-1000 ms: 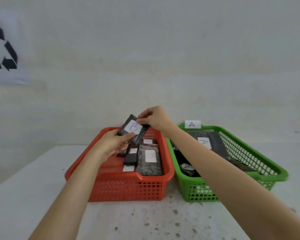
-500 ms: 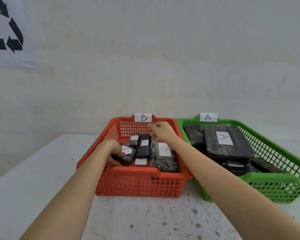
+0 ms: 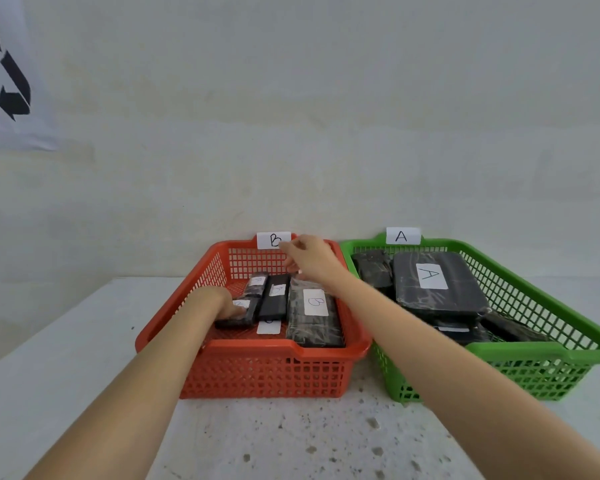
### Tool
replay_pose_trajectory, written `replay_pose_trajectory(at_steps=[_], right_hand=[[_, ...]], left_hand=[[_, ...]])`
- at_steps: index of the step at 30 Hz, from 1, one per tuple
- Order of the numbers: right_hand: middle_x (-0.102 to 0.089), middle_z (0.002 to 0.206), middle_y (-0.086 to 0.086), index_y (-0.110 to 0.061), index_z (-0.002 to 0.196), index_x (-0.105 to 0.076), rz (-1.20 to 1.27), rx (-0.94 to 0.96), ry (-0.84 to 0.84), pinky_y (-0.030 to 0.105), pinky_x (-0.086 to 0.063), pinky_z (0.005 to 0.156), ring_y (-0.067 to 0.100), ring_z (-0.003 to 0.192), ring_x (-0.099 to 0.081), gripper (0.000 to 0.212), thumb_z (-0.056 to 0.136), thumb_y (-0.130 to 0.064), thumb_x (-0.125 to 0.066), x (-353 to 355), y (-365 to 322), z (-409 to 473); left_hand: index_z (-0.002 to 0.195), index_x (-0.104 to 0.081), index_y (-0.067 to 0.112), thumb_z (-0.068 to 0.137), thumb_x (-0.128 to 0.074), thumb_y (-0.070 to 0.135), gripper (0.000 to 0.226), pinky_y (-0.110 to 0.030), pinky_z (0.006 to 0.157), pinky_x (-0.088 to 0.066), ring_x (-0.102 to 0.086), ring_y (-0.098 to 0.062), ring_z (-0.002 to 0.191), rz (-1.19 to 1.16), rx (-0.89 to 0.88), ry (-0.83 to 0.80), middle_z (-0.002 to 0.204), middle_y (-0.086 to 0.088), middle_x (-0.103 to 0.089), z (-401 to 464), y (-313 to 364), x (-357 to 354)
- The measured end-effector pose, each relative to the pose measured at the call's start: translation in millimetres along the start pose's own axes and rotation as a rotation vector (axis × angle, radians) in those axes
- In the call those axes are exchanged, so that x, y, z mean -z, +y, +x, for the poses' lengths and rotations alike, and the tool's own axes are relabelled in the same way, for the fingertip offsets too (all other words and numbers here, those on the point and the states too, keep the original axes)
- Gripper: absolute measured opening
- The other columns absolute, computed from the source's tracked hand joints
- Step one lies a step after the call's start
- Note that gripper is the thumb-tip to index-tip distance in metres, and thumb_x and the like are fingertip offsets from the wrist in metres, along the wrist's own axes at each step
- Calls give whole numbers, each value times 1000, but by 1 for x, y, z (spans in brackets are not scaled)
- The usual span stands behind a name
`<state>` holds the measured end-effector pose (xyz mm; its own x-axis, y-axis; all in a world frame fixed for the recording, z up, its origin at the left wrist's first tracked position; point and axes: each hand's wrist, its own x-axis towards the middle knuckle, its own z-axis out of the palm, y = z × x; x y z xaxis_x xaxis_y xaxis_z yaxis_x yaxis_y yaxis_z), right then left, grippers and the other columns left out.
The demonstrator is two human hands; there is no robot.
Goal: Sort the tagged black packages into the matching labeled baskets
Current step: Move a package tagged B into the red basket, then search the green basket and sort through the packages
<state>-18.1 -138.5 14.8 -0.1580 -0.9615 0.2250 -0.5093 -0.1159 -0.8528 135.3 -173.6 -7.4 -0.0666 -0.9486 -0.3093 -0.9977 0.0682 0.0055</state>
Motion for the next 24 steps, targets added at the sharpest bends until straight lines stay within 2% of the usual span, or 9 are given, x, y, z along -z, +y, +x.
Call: replay_pose_trajectory(at_steps=[4,6,8,10,13,17,19,21,24], right_hand=[[-67,72,3,-4,92,-63,-191,87,39,22,-49,55,17,62,-58,29,94,-29,-49,75,-19,-18],[-61,51,-3,-6,75,-63,-376,-40,-84,15,-41,39,14,47,-53,31,93,-29,-51,128,-18,-34],[-60,47,2,-5,68,-63,-615,-304,-229,14,-39,35,12,38,-51,34,90,-29,-56,177,-6,-55],[-64,50,6,0,77,-64,-802,-603,-317,19,-50,42,14,41,-58,27,89,-24,-59,212,12,-77],[-66,77,11,7,107,-62,-991,-836,-404,35,-56,84,20,67,-64,30,89,-18,-59,233,46,-99],[-62,93,15,9,116,-57,-1031,-681,-348,37,-54,85,23,76,-61,34,88,-11,-57,227,87,-110],[-59,108,16,7,123,-50,-977,-635,-332,35,-55,81,23,81,-60,38,91,-14,-52,223,96,-109],[-55,104,10,2,128,-42,-953,-614,-337,28,-55,67,18,69,-57,43,92,-18,-50,220,100,-106],[-55,88,9,-4,100,-51,-886,-577,-272,19,-44,49,11,53,-46,20,89,-20,-55,216,104,-99]], left_hand=[[141,-38,9,89,-42,57,71,-42,111,-33,-39,-30,135,117,-26,183,148,-12,-39,-28,29,18],[141,-41,14,89,-44,54,66,-44,111,-33,-41,-30,133,62,-208,250,147,-11,-41,-47,57,28],[138,-44,14,89,-45,53,63,-43,108,-36,-45,-30,130,45,-384,293,144,-12,-45,-71,93,30],[132,-47,10,89,-46,53,60,-40,101,-42,-50,-31,125,86,-525,382,137,-14,-51,-98,133,23],[122,-51,10,91,-46,48,50,-38,89,-44,-56,-31,113,63,-728,523,125,-13,-59,-133,192,6],[111,-58,10,95,-46,31,29,-36,84,-46,-60,-26,101,-177,-902,443,112,-9,-63,-140,240,-29],[92,-60,11,94,-48,22,17,-26,71,-45,-59,-17,82,-465,-850,363,91,-3,-63,-131,244,-42],[77,-54,11,94,-45,22,22,-24,54,-37,-51,-15,61,-543,-762,416,69,0,-56,-124,240,-48],[76,-53,9,93,-45,23,24,-28,52,-42,-59,-25,64,-524,-716,439,71,-7,-59,-121,238,-49]])
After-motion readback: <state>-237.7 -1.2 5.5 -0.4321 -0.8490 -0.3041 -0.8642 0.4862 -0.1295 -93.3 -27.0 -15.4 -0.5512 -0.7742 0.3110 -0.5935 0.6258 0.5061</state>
